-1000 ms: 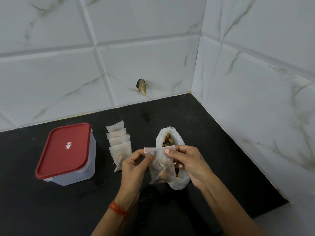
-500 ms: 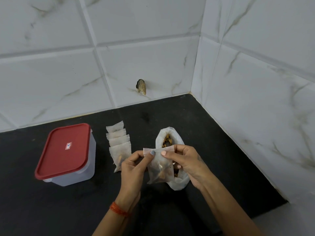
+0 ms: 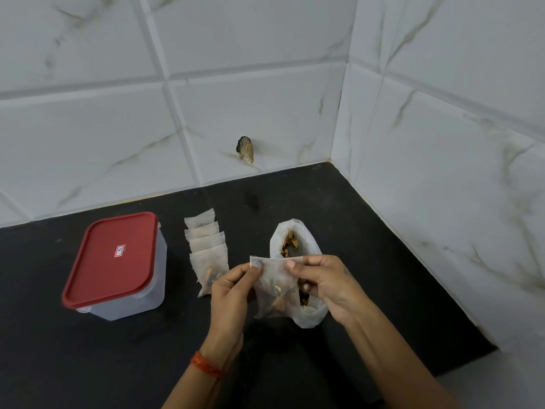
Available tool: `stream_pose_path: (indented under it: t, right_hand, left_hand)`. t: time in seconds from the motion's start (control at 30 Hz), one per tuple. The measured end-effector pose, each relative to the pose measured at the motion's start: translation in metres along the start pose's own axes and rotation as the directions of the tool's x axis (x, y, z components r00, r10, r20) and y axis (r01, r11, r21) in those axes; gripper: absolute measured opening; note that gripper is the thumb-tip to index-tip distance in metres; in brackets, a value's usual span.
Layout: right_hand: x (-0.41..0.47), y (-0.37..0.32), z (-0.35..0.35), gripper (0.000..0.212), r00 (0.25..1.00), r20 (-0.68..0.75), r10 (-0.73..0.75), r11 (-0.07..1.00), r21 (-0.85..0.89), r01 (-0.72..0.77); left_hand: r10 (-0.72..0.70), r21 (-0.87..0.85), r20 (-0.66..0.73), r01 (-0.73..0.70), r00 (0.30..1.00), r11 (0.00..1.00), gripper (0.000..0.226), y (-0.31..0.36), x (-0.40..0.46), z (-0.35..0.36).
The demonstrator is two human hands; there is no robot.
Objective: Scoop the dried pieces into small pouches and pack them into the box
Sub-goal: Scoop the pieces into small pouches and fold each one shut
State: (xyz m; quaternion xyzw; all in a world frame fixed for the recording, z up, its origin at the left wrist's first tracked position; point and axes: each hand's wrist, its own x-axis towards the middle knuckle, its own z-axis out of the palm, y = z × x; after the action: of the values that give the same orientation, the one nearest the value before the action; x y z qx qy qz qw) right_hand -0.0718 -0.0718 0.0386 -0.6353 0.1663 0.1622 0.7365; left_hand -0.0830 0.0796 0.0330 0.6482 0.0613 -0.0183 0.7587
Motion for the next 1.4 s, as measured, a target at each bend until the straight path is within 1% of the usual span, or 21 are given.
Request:
stream_pose_path:
  t: [0.13,0.3,0.4,0.47,0.57,0.63,0.7,0.77,0.87,0.93,1.0,1.1,1.17,1.27,1.4]
  right_hand:
    - [0.001,0.005,0.004,0.014,1.0,-0.001,0.005,0.999,0.038,-0.005]
    - [0.005,0.004,0.003,0.022,0.997,0.073,0.03,0.999,0.035,-0.032]
    - [0.007,0.009,0.011,0.016,0.999,0.032,0.029,0.998,0.055,-0.031]
    - [0.007,0.012,0.017,0.016,1.0,0.015,0.027,0.997,0.069,-0.028]
    - [0.005,0.014,0.024,0.018,0.999,0.048,-0.003,0.999,0.053,0.001]
    - [0.003,0.016,0.031,0.018,0.993,0.103,-0.054,0.998,-0.002,0.055]
    - [0.005,0.022,0.039,0.032,0.987,0.113,-0.119,0.986,-0.103,0.13]
    - [0.01,0.031,0.049,0.039,0.981,0.052,-0.189,0.956,-0.219,0.196]
    - [0.021,0.042,0.069,0.038,0.957,-0.039,-0.286,0.887,-0.389,0.249]
    - [0.03,0.046,0.081,0.035,0.939,-0.075,-0.337,0.847,-0.459,0.267]
    - [0.041,0.048,0.092,0.032,0.919,-0.091,-0.385,0.81,-0.511,0.289]
    - [0.058,0.052,0.104,0.02,0.888,-0.059,-0.455,0.73,-0.597,0.334]
    - [0.069,0.056,0.111,0.014,0.877,-0.03,-0.479,0.67,-0.659,0.343]
    - [0.08,0.063,0.118,0.017,0.884,-0.018,-0.467,0.598,-0.743,0.301]
    - [0.079,0.072,0.12,0.028,0.882,0.022,-0.47,0.531,-0.791,0.303]
  left_hand:
    - [-0.075,-0.038,-0.022,0.075,0.997,0.997,0.023,0.001,0.0,-0.004]
    - [-0.111,-0.045,-0.044,0.109,0.993,0.993,0.023,-0.004,0.004,-0.015]
    - [-0.125,-0.04,-0.03,0.124,0.992,0.991,0.023,-0.005,0.003,-0.017]
    - [-0.147,-0.048,-0.033,0.146,0.989,0.988,0.022,-0.007,0.003,-0.021]
    - [-0.159,-0.033,-0.07,0.157,0.985,0.987,0.024,-0.012,0.004,-0.031]
    - [-0.174,-0.046,-0.093,0.17,0.98,0.984,0.024,-0.017,0.003,-0.038]
    - [-0.185,-0.058,-0.111,0.179,0.976,0.982,0.023,-0.021,0.002,-0.045]
    - [-0.168,-0.045,-0.152,0.164,0.974,0.986,0.022,-0.024,0.001,-0.051]
    - [-0.155,-0.029,-0.252,0.152,0.955,0.988,0.013,-0.027,0.003,-0.063]
    - [-0.146,-0.011,-0.313,0.15,0.938,0.989,0.017,-0.029,0.007,-0.072]
    - [-0.098,0.049,-0.323,0.12,0.941,0.992,0.025,-0.032,0.012,-0.081]
    - [0.02,0.25,-0.282,0.053,0.959,0.967,0.028,-0.044,0.023,-0.092]
    - [0.05,0.361,-0.261,0.05,0.964,0.931,0.027,-0.052,0.032,-0.098]
    - [0.076,0.479,-0.252,0.056,0.965,0.876,0.034,-0.065,0.043,-0.104]
    - [0.182,0.644,-0.175,-0.028,0.968,0.765,0.04,-0.078,0.047,-0.108]
